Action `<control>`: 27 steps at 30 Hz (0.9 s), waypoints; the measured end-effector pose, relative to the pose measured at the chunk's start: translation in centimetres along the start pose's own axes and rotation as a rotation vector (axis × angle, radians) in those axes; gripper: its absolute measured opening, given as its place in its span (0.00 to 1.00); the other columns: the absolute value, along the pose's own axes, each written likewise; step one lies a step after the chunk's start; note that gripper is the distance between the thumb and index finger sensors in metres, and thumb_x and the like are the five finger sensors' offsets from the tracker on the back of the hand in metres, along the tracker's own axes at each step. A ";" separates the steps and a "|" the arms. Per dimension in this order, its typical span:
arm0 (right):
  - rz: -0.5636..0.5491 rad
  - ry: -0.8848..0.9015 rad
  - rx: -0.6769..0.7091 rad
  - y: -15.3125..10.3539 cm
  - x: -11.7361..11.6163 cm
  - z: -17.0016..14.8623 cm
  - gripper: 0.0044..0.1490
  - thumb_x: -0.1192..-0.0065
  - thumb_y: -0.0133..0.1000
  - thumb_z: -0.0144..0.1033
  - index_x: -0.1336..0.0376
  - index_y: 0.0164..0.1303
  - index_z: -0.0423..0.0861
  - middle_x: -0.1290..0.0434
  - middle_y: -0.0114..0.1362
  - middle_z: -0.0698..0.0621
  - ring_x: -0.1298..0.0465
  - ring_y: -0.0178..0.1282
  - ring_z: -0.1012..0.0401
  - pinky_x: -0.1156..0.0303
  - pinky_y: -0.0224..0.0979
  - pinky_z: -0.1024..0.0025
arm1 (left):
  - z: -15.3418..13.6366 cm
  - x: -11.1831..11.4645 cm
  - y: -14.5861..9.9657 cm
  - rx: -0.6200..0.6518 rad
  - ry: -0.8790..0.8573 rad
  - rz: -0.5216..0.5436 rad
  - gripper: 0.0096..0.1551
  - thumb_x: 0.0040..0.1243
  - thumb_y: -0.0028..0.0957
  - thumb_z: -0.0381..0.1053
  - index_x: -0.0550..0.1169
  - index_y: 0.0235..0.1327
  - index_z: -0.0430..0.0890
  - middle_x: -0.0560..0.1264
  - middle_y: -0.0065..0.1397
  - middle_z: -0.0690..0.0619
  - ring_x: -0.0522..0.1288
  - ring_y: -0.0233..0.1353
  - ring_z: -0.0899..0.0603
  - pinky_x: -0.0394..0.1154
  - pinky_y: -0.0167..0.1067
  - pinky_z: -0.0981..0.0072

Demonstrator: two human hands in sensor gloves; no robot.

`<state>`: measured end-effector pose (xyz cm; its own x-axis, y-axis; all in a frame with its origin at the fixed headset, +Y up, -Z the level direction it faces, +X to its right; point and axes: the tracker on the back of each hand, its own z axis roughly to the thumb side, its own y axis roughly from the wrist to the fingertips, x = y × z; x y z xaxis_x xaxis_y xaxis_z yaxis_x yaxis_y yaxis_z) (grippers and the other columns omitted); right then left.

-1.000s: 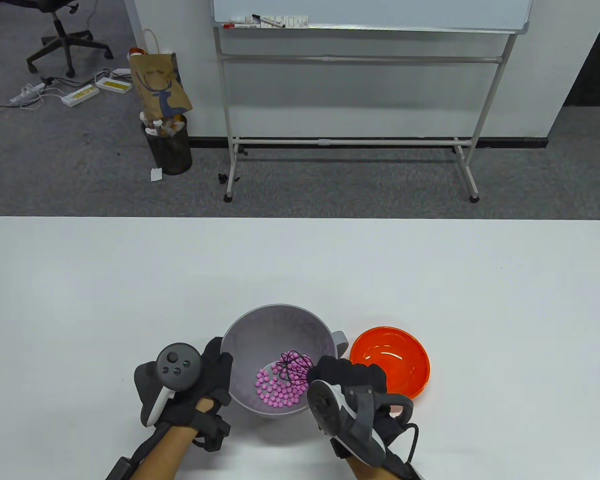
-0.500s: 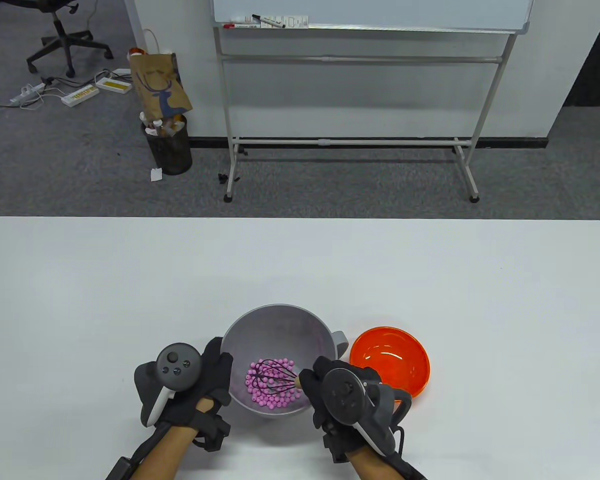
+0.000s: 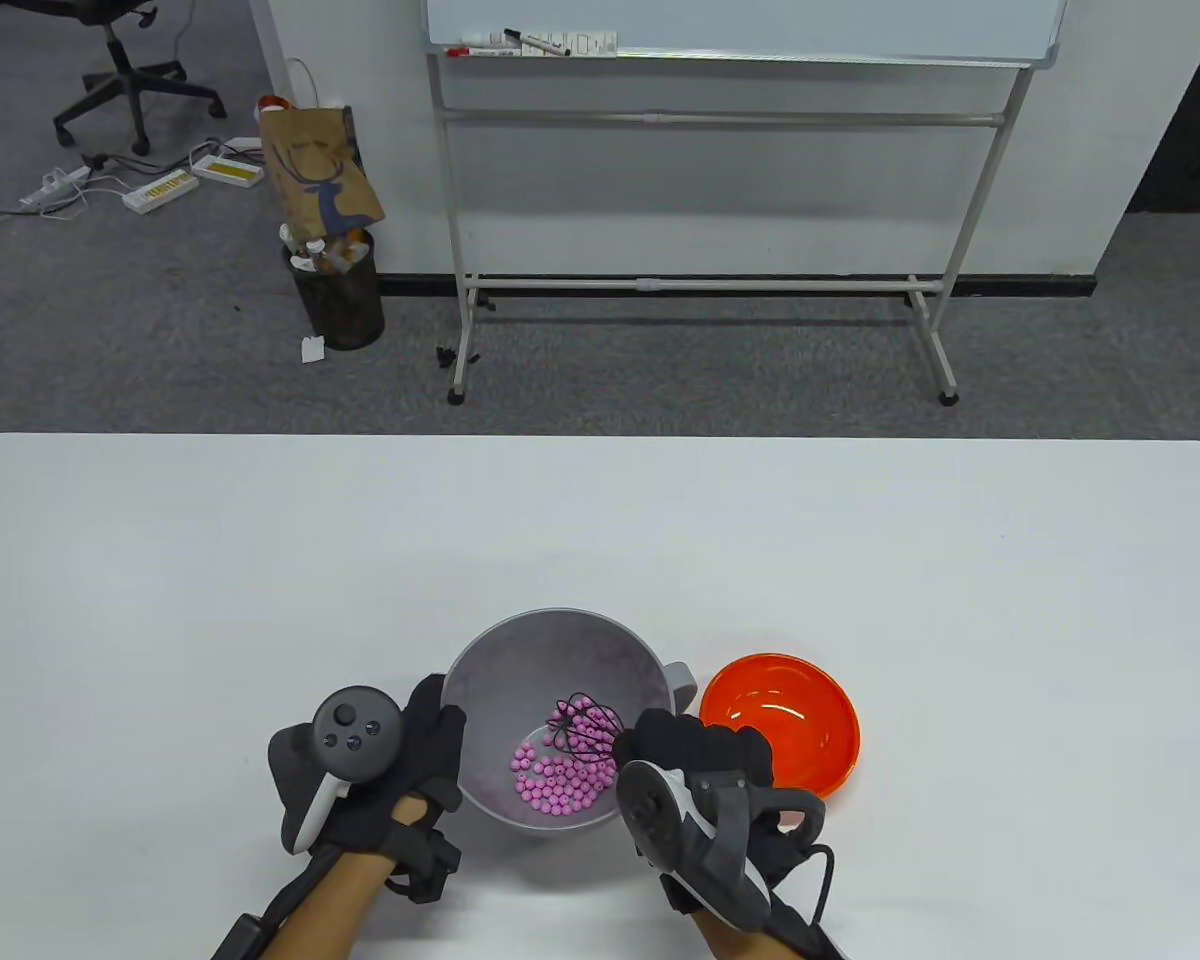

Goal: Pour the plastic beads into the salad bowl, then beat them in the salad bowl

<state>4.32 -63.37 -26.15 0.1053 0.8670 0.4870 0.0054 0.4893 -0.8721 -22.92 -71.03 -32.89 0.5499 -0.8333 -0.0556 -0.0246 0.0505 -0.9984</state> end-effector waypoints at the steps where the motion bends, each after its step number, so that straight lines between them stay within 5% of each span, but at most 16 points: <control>1: 0.015 -0.007 0.015 -0.1 0.4 0.3 0.26 0.18 0.42 0.57 0.19 0.37 0.48 0.14 0.27 0.50 0.24 0.14 0.58 0.21 0.48 0.60 | 0.0 0.0 0.0 0.000 0.001 0.000 0.32 0.53 0.53 0.58 0.75 0.64 0.41 0.87 0.18 0.63 0.81 0.15 0.57 0.85 0.40 0.57; 9: 0.207 0.217 -0.001 0.3 0.5 -0.3 0.26 0.18 0.43 0.57 0.19 0.37 0.47 0.15 0.27 0.50 0.24 0.13 0.58 0.21 0.47 0.60 | 0.0 0.0 0.0 -0.002 0.002 0.001 0.32 0.53 0.53 0.58 0.75 0.64 0.41 0.87 0.18 0.63 0.81 0.15 0.57 0.85 0.39 0.57; 16: 0.105 0.240 -0.043 0.2 -1.6 -0.6 0.27 0.19 0.43 0.58 0.19 0.39 0.48 0.15 0.29 0.51 0.23 0.15 0.58 0.21 0.49 0.60 | 0.0 0.0 0.0 -0.002 0.001 0.004 0.32 0.53 0.53 0.58 0.75 0.64 0.41 0.87 0.17 0.63 0.81 0.15 0.57 0.85 0.39 0.57; 27: -0.022 0.032 0.005 -0.1 -0.7 0.0 0.27 0.19 0.43 0.58 0.19 0.39 0.48 0.15 0.29 0.50 0.23 0.15 0.58 0.21 0.49 0.60 | 0.0 0.0 0.0 -0.001 -0.001 0.003 0.32 0.53 0.53 0.58 0.75 0.64 0.41 0.87 0.18 0.63 0.81 0.15 0.57 0.85 0.39 0.57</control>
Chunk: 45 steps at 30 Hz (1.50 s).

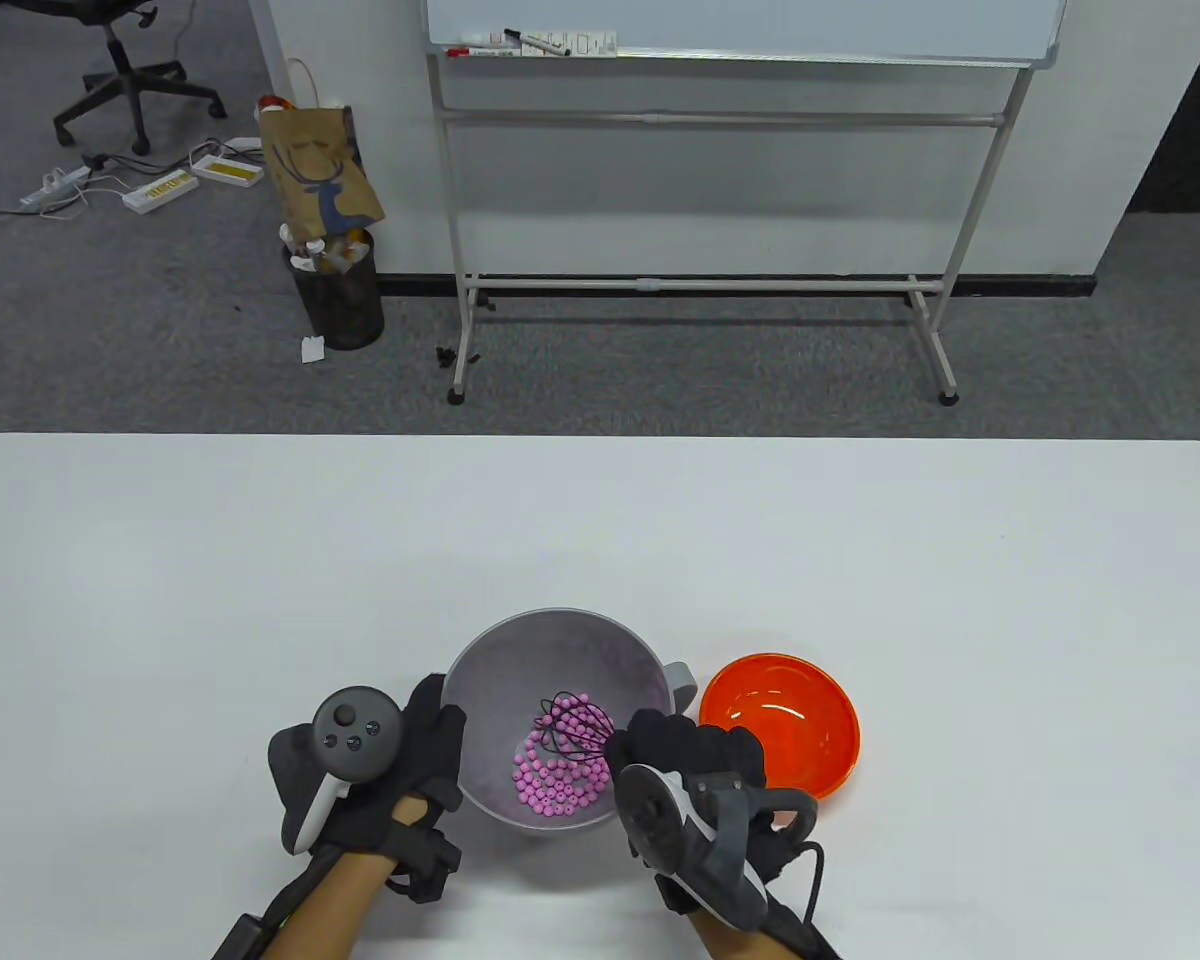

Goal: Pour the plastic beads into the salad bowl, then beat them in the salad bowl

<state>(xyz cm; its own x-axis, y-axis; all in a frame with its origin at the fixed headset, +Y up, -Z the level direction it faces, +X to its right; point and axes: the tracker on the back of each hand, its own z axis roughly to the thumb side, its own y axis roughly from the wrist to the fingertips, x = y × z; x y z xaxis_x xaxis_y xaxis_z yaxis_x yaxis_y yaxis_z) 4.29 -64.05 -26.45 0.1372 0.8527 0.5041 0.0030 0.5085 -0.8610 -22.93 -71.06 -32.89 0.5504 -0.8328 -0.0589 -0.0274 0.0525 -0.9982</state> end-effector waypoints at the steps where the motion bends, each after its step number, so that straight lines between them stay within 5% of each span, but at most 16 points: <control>1: 0.002 -0.007 -0.001 0.0 0.2 0.1 0.27 0.19 0.43 0.57 0.19 0.39 0.48 0.15 0.29 0.50 0.23 0.15 0.58 0.21 0.49 0.60 | 0.0 0.0 0.0 -0.001 -0.001 0.000 0.32 0.53 0.53 0.58 0.75 0.64 0.41 0.87 0.18 0.63 0.81 0.15 0.57 0.85 0.40 0.57; 8: 0.088 -0.014 0.018 0.0 1.7 0.5 0.26 0.18 0.42 0.57 0.19 0.37 0.47 0.15 0.27 0.50 0.24 0.13 0.58 0.21 0.48 0.60 | 0.0 0.0 0.0 -0.003 0.000 0.000 0.32 0.53 0.53 0.58 0.75 0.64 0.41 0.87 0.18 0.63 0.81 0.15 0.57 0.85 0.40 0.57; 15: 0.199 0.202 -0.032 0.2 0.8 -0.2 0.26 0.18 0.43 0.57 0.19 0.38 0.47 0.15 0.27 0.50 0.24 0.14 0.58 0.21 0.48 0.60 | 0.0 0.0 0.0 -0.003 0.001 0.002 0.32 0.53 0.53 0.58 0.75 0.64 0.41 0.87 0.18 0.63 0.81 0.15 0.57 0.85 0.39 0.57; 23: 0.086 0.148 -0.049 0.2 -0.6 -0.3 0.27 0.19 0.43 0.58 0.19 0.39 0.48 0.15 0.29 0.51 0.23 0.15 0.58 0.21 0.49 0.60 | 0.0 0.0 0.0 -0.001 -0.001 0.002 0.32 0.53 0.53 0.58 0.75 0.64 0.41 0.87 0.18 0.63 0.81 0.15 0.57 0.85 0.39 0.57; 33: 0.010 -0.008 -0.040 0.2 0.6 -0.3 0.27 0.18 0.42 0.57 0.19 0.38 0.48 0.14 0.28 0.50 0.24 0.14 0.58 0.21 0.49 0.59 | 0.0 0.0 0.0 -0.002 -0.003 0.000 0.32 0.53 0.53 0.58 0.75 0.64 0.41 0.87 0.18 0.63 0.81 0.15 0.57 0.85 0.39 0.57; 39: 0.092 -0.017 0.009 0.1 1.7 0.6 0.26 0.17 0.42 0.56 0.19 0.37 0.47 0.15 0.27 0.49 0.24 0.13 0.57 0.21 0.48 0.60 | 0.0 0.0 0.0 -0.002 -0.002 0.000 0.32 0.53 0.53 0.58 0.75 0.64 0.41 0.87 0.18 0.63 0.81 0.15 0.57 0.85 0.40 0.57; 45: 0.207 0.183 -0.033 0.3 1.2 -0.1 0.26 0.18 0.43 0.56 0.19 0.37 0.47 0.15 0.27 0.49 0.24 0.13 0.58 0.21 0.48 0.60 | 0.0 0.0 0.0 -0.002 -0.001 0.002 0.32 0.53 0.53 0.58 0.75 0.64 0.41 0.87 0.18 0.63 0.81 0.15 0.57 0.85 0.40 0.57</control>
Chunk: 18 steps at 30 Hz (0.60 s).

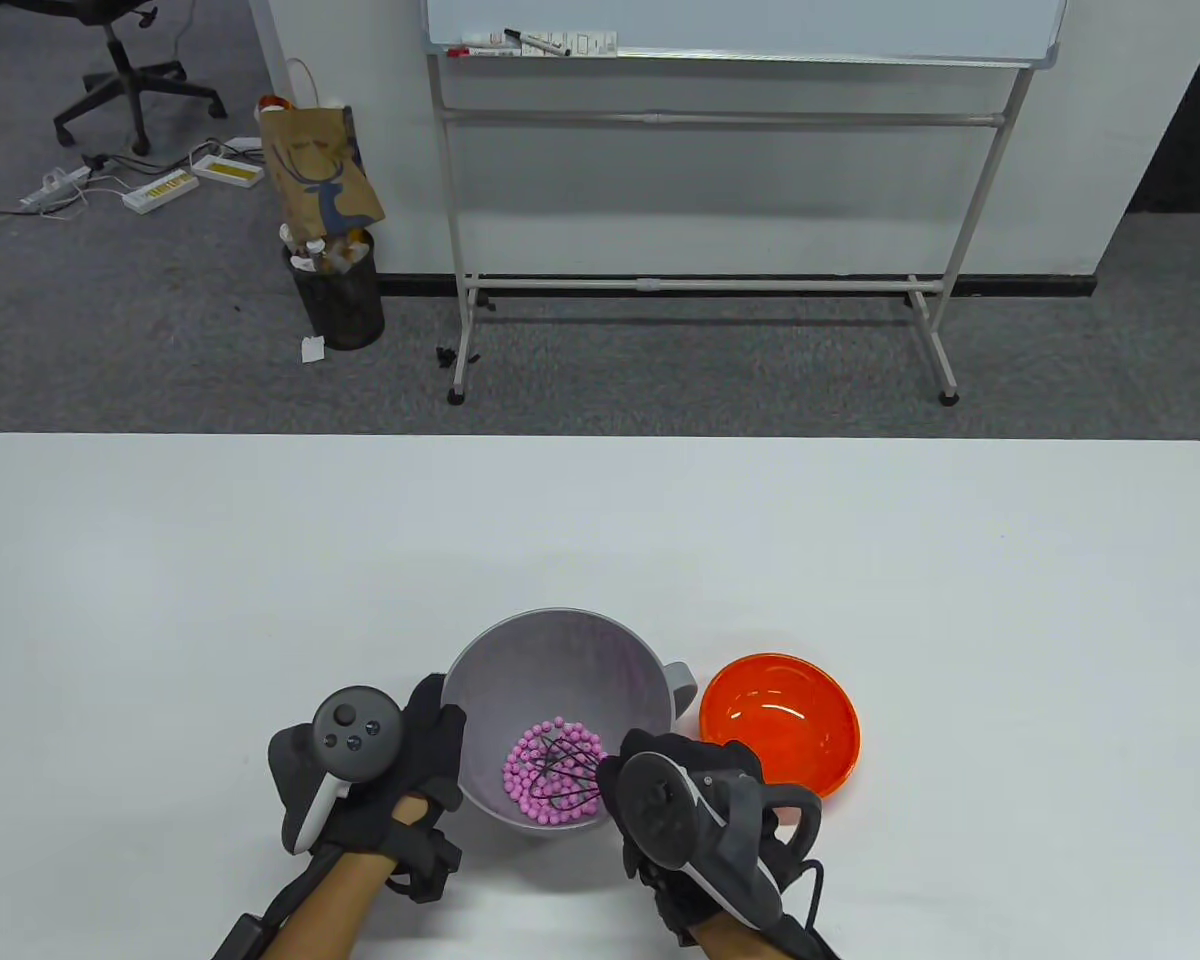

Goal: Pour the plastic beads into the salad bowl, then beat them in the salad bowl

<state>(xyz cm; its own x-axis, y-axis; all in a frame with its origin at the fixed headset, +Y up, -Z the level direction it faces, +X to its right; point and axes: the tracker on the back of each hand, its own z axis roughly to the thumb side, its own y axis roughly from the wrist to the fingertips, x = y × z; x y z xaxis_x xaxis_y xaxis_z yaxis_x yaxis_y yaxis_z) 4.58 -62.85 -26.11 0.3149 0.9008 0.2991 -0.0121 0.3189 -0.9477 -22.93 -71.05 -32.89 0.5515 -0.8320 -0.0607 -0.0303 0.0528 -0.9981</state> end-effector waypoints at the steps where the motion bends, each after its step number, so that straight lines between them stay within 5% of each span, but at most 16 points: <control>1: 0.002 0.021 -0.009 0.1 -0.3 -0.2 0.26 0.18 0.43 0.56 0.19 0.37 0.46 0.15 0.27 0.49 0.24 0.13 0.58 0.21 0.48 0.60 | 0.0 0.0 0.0 0.000 0.001 0.001 0.32 0.53 0.53 0.58 0.75 0.64 0.41 0.87 0.18 0.63 0.81 0.15 0.57 0.85 0.40 0.57; 18: -0.208 -0.191 0.010 -0.1 -1.4 0.2 0.27 0.19 0.43 0.58 0.19 0.39 0.48 0.14 0.29 0.50 0.23 0.15 0.58 0.21 0.50 0.59 | 0.0 0.0 0.0 0.001 -0.001 0.000 0.32 0.53 0.53 0.58 0.75 0.64 0.41 0.87 0.17 0.63 0.81 0.14 0.57 0.85 0.39 0.57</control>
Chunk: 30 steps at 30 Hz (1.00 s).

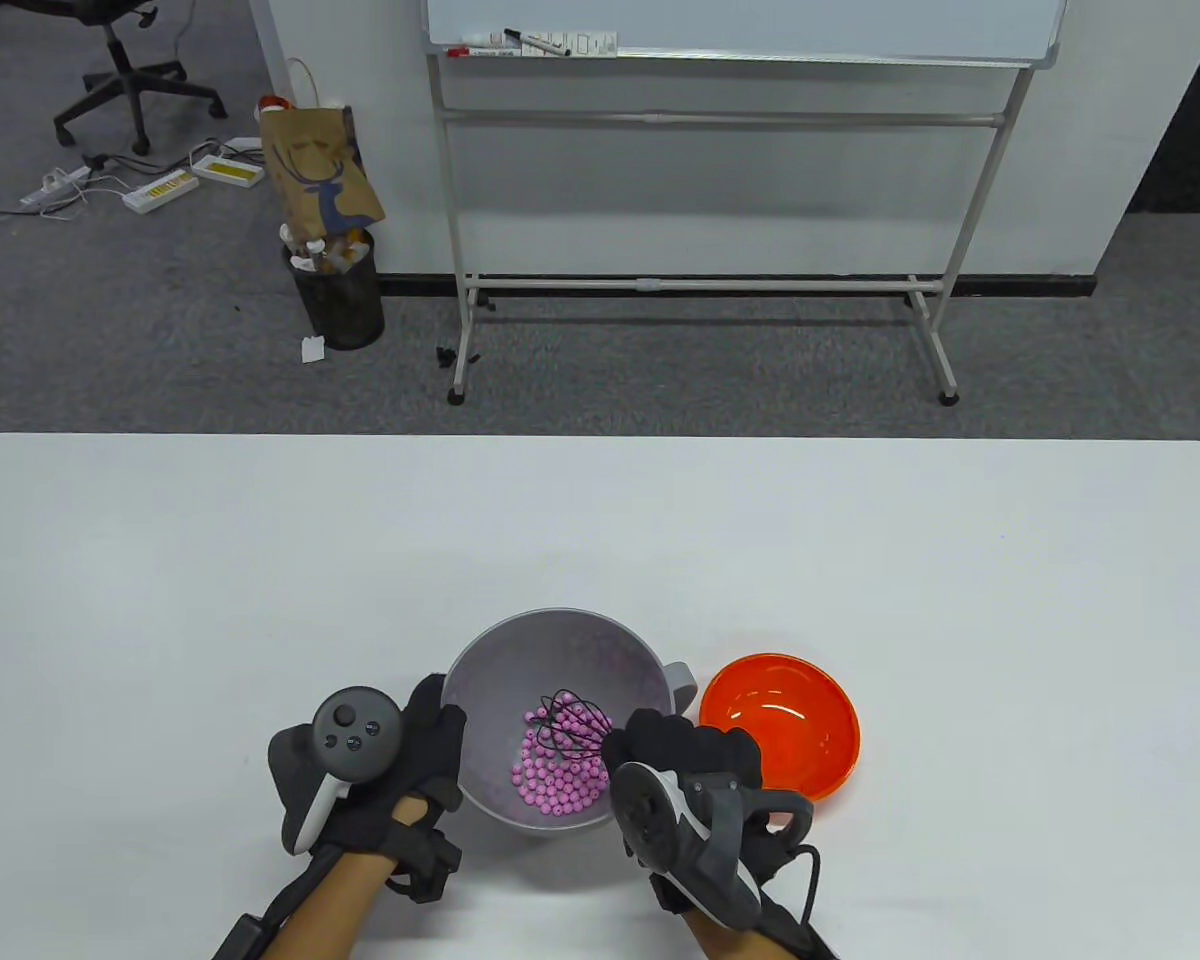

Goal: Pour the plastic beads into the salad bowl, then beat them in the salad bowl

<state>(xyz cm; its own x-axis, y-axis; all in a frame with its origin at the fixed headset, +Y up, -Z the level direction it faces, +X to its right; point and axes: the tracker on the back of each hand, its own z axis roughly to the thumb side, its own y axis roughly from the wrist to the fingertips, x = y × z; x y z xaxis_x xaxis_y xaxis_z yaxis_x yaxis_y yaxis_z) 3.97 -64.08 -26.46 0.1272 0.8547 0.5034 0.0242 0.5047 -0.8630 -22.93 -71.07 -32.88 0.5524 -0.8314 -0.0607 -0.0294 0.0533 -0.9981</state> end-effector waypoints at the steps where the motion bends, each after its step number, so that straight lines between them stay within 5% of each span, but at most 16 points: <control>1: 0.005 -0.013 0.002 0.0 0.2 0.0 0.27 0.19 0.43 0.58 0.19 0.39 0.48 0.14 0.29 0.50 0.23 0.15 0.57 0.21 0.50 0.59 | 0.0 0.0 0.0 0.000 0.000 0.000 0.32 0.53 0.53 0.58 0.75 0.64 0.41 0.87 0.17 0.63 0.81 0.14 0.57 0.85 0.39 0.57; 8: 0.078 -0.027 0.020 0.1 1.7 0.3 0.26 0.18 0.42 0.56 0.18 0.37 0.47 0.15 0.27 0.50 0.24 0.14 0.57 0.21 0.49 0.59 | 0.0 0.0 0.0 0.000 0.002 -0.001 0.32 0.53 0.53 0.58 0.75 0.64 0.41 0.87 0.17 0.63 0.81 0.14 0.57 0.85 0.39 0.57; 14: 0.210 0.140 -0.016 0.4 1.5 -0.5 0.26 0.18 0.43 0.56 0.19 0.37 0.47 0.15 0.27 0.50 0.24 0.14 0.58 0.21 0.48 0.60 | 0.0 0.0 0.0 -0.001 0.002 0.000 0.32 0.53 0.53 0.58 0.75 0.64 0.41 0.87 0.17 0.63 0.81 0.14 0.57 0.85 0.39 0.57; 18: 0.181 0.201 -0.036 0.3 0.3 -0.7 0.26 0.19 0.44 0.57 0.19 0.39 0.48 0.15 0.29 0.50 0.23 0.15 0.58 0.21 0.49 0.60 | 0.0 0.0 0.0 0.000 0.002 0.001 0.32 0.53 0.53 0.58 0.75 0.64 0.41 0.87 0.17 0.63 0.81 0.14 0.57 0.85 0.39 0.57; 30: -0.001 -0.022 0.007 -0.1 0.0 0.2 0.27 0.20 0.44 0.58 0.19 0.40 0.48 0.14 0.30 0.51 0.23 0.16 0.57 0.22 0.51 0.59 | 0.0 0.0 0.0 0.001 0.003 0.000 0.32 0.53 0.53 0.59 0.75 0.64 0.41 0.87 0.18 0.63 0.81 0.14 0.57 0.85 0.40 0.57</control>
<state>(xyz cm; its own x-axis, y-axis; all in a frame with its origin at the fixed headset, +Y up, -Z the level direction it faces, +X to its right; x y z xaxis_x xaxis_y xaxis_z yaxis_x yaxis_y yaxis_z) 3.80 -64.06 -26.37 0.1052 0.8566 0.5052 0.0171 0.5063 -0.8622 -22.92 -71.06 -32.88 0.5498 -0.8331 -0.0610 -0.0284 0.0544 -0.9981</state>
